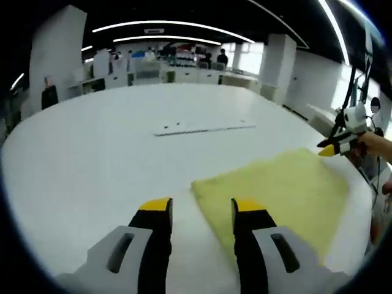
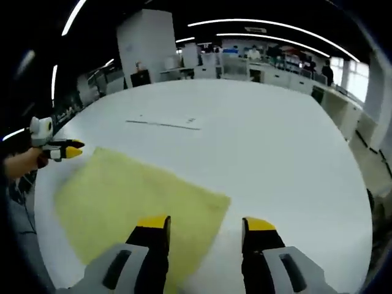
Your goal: Fold the garment on the visible template until the final outline fits inside the template.
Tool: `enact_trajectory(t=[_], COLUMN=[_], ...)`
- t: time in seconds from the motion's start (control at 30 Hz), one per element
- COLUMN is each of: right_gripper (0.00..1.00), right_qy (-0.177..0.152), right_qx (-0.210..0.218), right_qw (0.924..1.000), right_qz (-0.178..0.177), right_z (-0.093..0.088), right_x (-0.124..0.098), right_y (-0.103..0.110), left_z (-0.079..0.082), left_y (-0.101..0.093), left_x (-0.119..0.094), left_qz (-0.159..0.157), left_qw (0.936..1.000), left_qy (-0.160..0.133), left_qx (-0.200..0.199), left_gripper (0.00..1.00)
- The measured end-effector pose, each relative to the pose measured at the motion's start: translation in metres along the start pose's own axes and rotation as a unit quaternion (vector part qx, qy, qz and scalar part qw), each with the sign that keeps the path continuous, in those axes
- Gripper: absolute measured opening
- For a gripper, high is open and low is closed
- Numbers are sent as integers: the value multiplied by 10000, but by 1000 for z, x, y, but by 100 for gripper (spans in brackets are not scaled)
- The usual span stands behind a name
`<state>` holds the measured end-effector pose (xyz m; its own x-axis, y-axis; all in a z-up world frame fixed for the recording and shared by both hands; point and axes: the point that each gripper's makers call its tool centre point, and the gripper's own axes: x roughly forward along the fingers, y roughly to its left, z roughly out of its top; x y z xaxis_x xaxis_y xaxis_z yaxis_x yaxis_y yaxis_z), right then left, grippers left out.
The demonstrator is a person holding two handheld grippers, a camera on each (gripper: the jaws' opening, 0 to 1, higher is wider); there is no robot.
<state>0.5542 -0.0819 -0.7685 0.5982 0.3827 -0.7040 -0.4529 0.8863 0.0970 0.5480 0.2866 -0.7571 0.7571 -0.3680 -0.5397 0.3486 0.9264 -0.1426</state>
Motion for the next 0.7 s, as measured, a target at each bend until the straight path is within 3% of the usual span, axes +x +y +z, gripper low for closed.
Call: enact_trajectory(t=[0.27, 0.7], right_gripper=[46, 46], right_qy=[77, 117], right_qx=[-234, -418], right_qw=[9992, 9973], right_qz=[320, 593], right_z=[-14, -45], right_x=[-27, -64], right_y=[25, 50], left_z=[-10, -40], left_y=[-21, -52], left_x=[-33, -72], left_qz=[-437, -957], left_qw=[9989, 9937], left_qy=[-110, 115], left_qx=[155, 570], left_gripper=[45, 44])
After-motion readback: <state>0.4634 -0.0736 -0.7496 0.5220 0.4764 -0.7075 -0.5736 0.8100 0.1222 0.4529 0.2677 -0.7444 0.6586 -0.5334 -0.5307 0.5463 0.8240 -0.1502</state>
